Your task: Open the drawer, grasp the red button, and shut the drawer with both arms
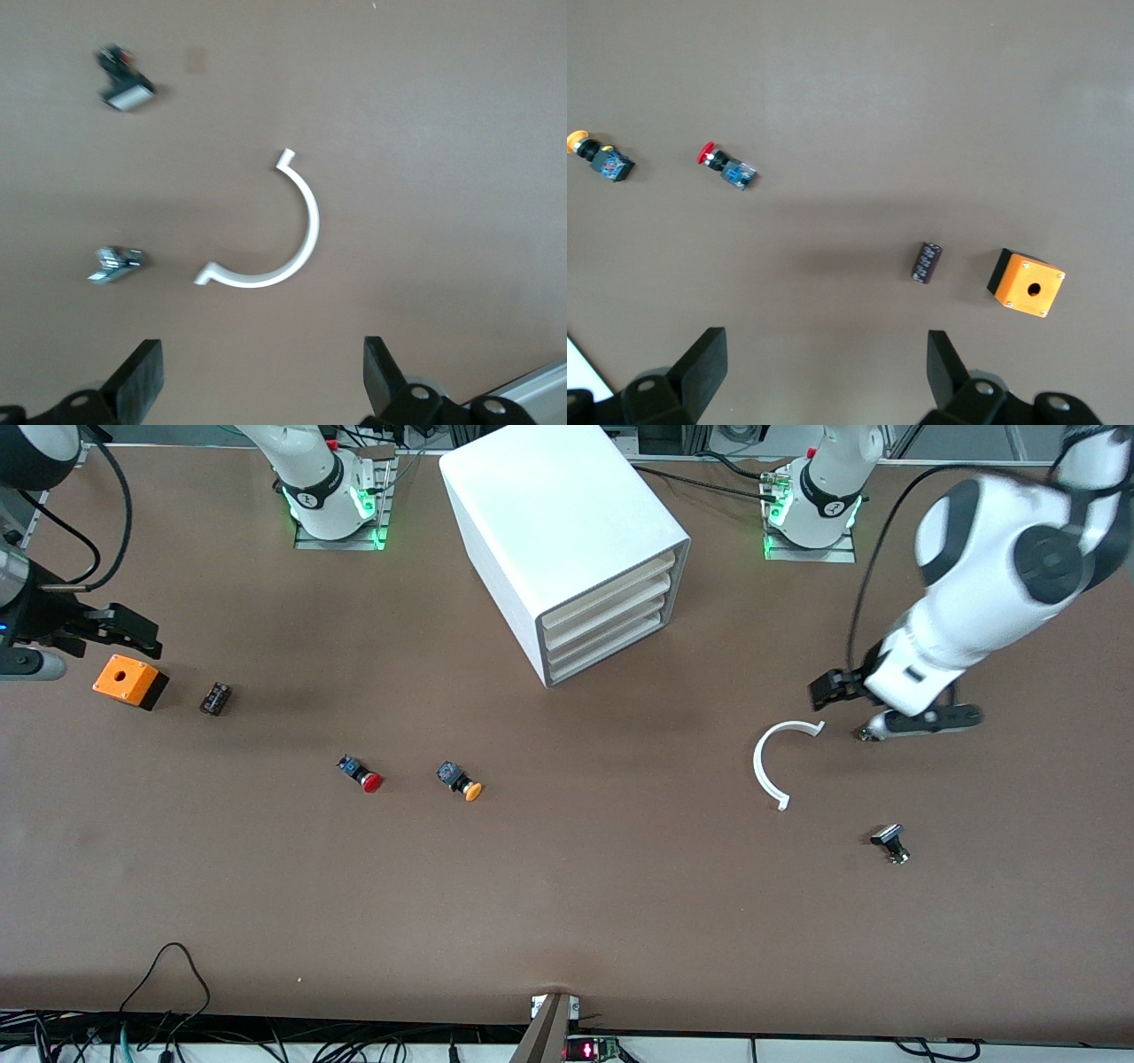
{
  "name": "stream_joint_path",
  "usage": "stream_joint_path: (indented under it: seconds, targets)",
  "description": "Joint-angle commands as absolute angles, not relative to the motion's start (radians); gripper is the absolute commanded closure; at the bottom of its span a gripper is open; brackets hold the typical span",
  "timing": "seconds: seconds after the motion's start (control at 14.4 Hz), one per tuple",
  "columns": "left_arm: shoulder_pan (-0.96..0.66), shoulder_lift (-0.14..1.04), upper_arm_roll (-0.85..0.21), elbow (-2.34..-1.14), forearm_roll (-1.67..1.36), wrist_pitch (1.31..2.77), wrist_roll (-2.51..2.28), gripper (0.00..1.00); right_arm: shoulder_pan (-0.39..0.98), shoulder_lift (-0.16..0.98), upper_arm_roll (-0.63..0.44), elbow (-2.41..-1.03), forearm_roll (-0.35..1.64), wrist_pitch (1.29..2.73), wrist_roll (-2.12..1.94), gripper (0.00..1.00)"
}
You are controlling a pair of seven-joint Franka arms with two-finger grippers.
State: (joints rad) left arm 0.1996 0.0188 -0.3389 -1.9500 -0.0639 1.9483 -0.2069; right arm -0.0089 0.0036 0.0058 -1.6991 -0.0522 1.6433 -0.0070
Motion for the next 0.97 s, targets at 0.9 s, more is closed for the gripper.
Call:
stream_joint_path:
  seconds: [0.9]
  targets:
    - [0.224, -0.029, -0.227, -1.764, -0.006, 1.660, -0.037, 0.01, 0.051, -0.002, -0.058, -1.690, -0.048, 1.635, -0.002, 0.00]
